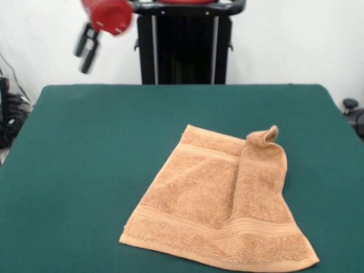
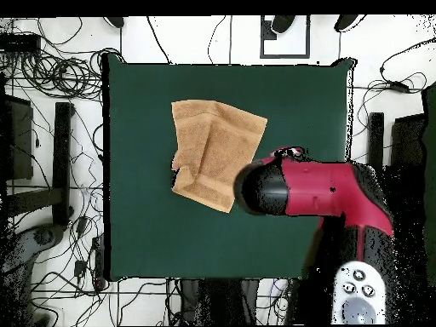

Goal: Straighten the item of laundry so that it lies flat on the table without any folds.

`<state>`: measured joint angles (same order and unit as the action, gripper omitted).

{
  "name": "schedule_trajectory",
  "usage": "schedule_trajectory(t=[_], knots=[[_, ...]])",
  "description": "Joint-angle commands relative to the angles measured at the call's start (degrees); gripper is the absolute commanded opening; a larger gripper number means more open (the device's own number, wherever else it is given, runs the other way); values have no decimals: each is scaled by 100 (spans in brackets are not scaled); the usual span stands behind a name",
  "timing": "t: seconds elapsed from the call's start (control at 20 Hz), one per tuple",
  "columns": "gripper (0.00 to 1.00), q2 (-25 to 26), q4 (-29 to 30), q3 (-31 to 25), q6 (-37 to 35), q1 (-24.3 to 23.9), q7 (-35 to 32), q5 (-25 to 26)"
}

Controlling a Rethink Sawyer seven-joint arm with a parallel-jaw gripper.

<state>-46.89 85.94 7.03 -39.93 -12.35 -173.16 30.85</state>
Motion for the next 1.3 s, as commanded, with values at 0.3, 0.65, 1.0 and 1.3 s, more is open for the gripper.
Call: schedule_trajectory(t=[0.3, 0.65, 1.0, 1.3], knots=[[100, -232, 1815, -1436, 1158, -1069, 1897, -140], [100, -341, 1915, -1893, 1000, -1409, 1772, -250], [100, -437, 2130, -2290, 1158, -1697, 1167, -671], [100, -702, 2524, -2697, 1283, -2095, 968, -1233]])
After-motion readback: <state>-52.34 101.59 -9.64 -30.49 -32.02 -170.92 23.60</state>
